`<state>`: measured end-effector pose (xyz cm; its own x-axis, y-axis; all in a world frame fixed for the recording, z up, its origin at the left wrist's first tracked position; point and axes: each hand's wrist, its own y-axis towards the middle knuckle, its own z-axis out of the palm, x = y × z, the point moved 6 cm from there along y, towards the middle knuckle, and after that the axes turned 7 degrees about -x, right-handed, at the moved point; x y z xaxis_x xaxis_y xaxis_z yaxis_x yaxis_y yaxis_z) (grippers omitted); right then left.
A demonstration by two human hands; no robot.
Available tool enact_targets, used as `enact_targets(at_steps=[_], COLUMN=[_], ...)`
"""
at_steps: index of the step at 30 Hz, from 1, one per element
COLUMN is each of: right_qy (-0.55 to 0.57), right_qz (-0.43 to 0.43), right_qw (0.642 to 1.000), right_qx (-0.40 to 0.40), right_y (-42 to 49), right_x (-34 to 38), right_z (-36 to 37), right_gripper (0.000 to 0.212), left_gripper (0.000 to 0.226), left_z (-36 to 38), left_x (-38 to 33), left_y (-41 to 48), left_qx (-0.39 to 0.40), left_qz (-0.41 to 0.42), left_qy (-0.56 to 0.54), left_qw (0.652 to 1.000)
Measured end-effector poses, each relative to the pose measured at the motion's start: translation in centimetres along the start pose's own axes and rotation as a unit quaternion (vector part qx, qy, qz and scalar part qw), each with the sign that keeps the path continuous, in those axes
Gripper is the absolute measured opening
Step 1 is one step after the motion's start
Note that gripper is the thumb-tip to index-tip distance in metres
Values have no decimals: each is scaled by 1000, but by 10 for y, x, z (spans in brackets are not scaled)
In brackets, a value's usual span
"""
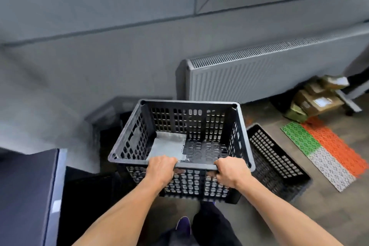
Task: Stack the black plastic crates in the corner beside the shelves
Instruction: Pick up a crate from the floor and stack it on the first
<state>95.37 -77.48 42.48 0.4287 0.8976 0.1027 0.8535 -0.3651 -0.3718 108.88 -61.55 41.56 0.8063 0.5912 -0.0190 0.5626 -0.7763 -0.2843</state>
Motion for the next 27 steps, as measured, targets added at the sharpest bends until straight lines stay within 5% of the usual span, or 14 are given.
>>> enact_targets(at_steps=[15, 27], right_qy=[-81, -85], right_qz=[-212, -225], right_qw=[974, 971], right_qx=[4, -12], right_y=[161, 225], right_x=[35, 53], right_z=[-49, -46], right_gripper=[45, 45], left_gripper=[15, 11], left_z=[-12, -1], left_x=[72, 115], left_y=[55, 94], left_qx=[25, 19], left_qz=[-212, -237], left_qy=[-46, -63], left_qw=[976, 969])
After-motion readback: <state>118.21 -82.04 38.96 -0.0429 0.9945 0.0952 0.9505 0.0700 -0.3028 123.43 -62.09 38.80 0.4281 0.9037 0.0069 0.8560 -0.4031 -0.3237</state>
